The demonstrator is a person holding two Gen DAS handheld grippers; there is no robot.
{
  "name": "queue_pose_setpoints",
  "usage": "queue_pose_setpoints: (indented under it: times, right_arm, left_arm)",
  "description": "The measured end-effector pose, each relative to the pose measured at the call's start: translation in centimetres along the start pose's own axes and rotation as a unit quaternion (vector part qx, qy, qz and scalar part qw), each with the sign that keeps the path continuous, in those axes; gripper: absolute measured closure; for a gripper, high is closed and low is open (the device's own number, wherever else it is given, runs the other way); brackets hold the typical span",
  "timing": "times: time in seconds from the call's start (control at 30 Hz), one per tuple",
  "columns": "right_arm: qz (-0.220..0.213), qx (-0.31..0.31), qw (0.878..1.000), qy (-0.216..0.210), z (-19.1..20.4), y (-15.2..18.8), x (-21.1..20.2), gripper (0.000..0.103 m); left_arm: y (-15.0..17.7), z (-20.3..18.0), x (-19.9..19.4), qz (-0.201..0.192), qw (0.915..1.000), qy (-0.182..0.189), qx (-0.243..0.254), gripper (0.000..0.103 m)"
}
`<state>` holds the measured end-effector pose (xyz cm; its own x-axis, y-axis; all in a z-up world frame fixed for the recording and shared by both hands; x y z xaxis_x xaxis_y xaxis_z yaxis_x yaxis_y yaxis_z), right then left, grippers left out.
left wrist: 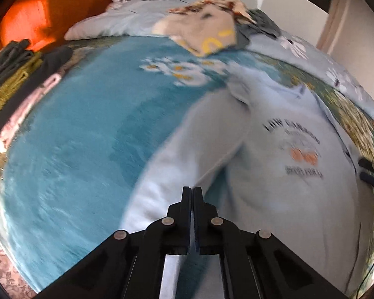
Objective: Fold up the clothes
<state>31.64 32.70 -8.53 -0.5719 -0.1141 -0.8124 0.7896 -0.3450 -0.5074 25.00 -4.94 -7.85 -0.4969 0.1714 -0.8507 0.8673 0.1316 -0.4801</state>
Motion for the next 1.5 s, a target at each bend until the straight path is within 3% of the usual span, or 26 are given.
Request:
queue_pose_setpoints:
  times: [0.23, 0.4, 0.5, 0.67, 0.83, 0.87, 0.93, 1.0, 1.03, 1.17, 1.27, 1.4, 1.5]
  right_arm:
    - [0.006, -0.009, 1.0, -0.01, 0.0, 0.2, 0.3, 0.035]
    - [0.011, -0.045, 0.999, -0.009, 0.3, 0.3, 0.4, 0.035]
    - [0.004, -0.08, 0.997, 0.004, 0.2, 0.3, -0.4, 0.035]
    - [0.015, -0.097, 0.995, 0.013, -1.0, 1.2, -1.5, 0.035]
    - [0.025, -0.144, 0.989, 0.025, 0.0, 3.1, -2.2, 0.037]
    - [0.028, -0.155, 0.987, 0.03, 0.4, 3.5, -2.2, 0.039]
    - [0.039, -0.164, 0.985, 0.032, 0.8, 4.3, -1.5, 0.041]
    - [0.047, -0.164, 0.985, 0.033, 0.9, 4.8, -1.0, 0.047]
    - [0.051, -0.165, 0.984, 0.041, 0.8, 5.0, -0.7, 0.051]
    - [0.063, -0.191, 0.977, 0.071, 0.8, 5.6, -0.9, 0.066]
    - [0.072, -0.219, 0.969, 0.086, 1.1, 6.1, -1.3, 0.066]
    - [0.05, -0.248, 0.965, 0.071, 2.3, 7.0, -3.4, 0.066]
    - [0.062, -0.258, 0.963, 0.044, 3.2, 8.5, -3.8, 0.066]
  left_arm:
    - [-8.1, 8.8, -0.1, -0.024, 0.9924, -0.037, -0.115, 0.101]
    - [-11.2, 12.2, 1.9, -0.022, 0.9874, -0.099, -0.122, 0.102]
    - [-11.6, 13.8, 3.0, -0.007, 0.9827, -0.115, -0.146, 0.103]
    - [-9.9, 12.6, 2.6, 0.005, 0.9798, -0.042, -0.195, 0.102]
    - [-6.0, 7.3, 0.7, 0.017, 0.9791, 0.047, -0.197, 0.099]
    - [-5.0, 6.1, 0.5, 0.025, 0.9789, 0.063, -0.193, 0.096]
    - [-3.0, 3.7, 0.0, 0.046, 0.9778, 0.09, -0.184, 0.076]
    - [-0.9, 1.9, -0.7, 0.06, 0.9749, 0.114, -0.182, 0.065]
    - [0.1, 1.2, -1.2, 0.065, 0.9729, 0.125, -0.184, 0.064]
    - [2.1, 0.3, -2.6, 0.076, 0.9647, 0.146, -0.205, 0.063]
    - [2.7, 0.1, -3.5, 0.075, 0.962, 0.153, -0.213, 0.061]
    - [2.7, -0.2, -4.6, 0.066, 0.9636, 0.156, -0.207, 0.061]
    - [2.4, -0.5, -4.9, 0.064, 0.9631, 0.162, -0.205, 0.058]
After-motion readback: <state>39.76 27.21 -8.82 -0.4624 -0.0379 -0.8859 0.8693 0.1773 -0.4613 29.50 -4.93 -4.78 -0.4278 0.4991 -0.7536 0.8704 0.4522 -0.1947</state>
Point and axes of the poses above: each gripper's, at about its wrist camera, not at the fingertips, and x roughly the way its jaws point, z to its left, y to its underside, the point moved 9 cm from there along x, roughly the way its jaws point, and after that the axes turned 13 degrees about -x, right-handed, at the moved point
